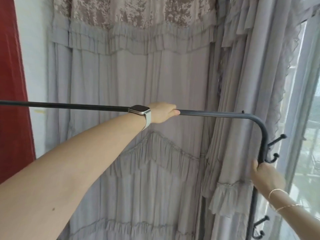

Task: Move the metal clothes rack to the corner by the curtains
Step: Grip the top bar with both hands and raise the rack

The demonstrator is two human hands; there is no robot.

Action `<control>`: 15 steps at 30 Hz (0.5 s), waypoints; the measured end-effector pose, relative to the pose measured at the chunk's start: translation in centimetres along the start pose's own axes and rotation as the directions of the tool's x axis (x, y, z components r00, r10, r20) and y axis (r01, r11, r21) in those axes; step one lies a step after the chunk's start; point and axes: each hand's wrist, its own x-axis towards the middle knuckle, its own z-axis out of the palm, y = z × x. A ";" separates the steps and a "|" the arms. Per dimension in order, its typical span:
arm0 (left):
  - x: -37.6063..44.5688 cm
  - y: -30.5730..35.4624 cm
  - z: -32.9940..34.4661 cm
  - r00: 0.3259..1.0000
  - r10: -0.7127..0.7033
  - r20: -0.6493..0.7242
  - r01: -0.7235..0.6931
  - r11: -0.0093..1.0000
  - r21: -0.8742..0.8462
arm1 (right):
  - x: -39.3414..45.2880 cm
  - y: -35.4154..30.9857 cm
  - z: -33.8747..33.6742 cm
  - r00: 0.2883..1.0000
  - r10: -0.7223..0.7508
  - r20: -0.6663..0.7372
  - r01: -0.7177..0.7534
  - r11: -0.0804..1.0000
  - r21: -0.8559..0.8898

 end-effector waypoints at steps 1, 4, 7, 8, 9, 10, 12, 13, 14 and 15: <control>-0.7 -0.3 -0.2 1.000 0.007 -0.008 -0.007 1.000 0.019 | -0.2 -1.1 -2.1 0.999 -0.013 -0.036 0.011 0.998 -0.057; -2.5 -1.0 -0.9 1.000 0.005 -0.007 -0.005 0.999 0.051 | -0.4 -5.9 -9.0 0.980 -0.083 -0.183 0.075 0.996 -0.048; -4.5 -2.2 -1.9 0.999 -0.050 0.001 0.050 0.998 0.029 | -1.6 -12.4 -13.6 0.831 -0.368 -0.417 0.427 0.903 0.054; -5.3 -2.8 -2.3 0.997 -0.074 0.005 0.074 0.997 0.017 | -2.1 -14.5 -14.2 0.753 -0.481 -0.449 0.564 0.824 0.061; -6.2 -3.7 -2.6 0.995 -0.097 0.008 0.097 0.995 0.005 | -2.5 -16.6 -14.2 0.690 -0.592 -0.417 0.668 0.743 0.050; -6.9 -4.7 -2.9 0.993 -0.114 0.003 0.114 0.993 -0.002 | -2.8 -18.4 -14.0 0.659 -0.677 -0.329 0.726 0.686 0.041; -8.6 -7.2 -3.4 0.989 -0.147 -0.007 0.147 0.989 0.007 | -3.1 -20.8 -12.9 0.686 -0.722 -0.089 0.727 0.684 0.056; -9.4 -8.6 -3.6 0.986 -0.167 -0.015 0.167 0.986 0.020 | -3.1 -21.6 -12.3 0.712 -0.702 0.006 0.701 0.711 0.062; -10.2 -10.2 -3.9 0.982 -0.190 -0.026 0.190 0.981 0.030 | -3.3 -22.1 -11.8 0.729 -0.682 0.053 0.680 0.731 0.049; -11.2 -12.0 -4.2 0.976 -0.217 -0.037 0.218 0.975 0.034 | -3.4 -22.4 -11.4 0.736 -0.675 0.056 0.675 0.738 0.020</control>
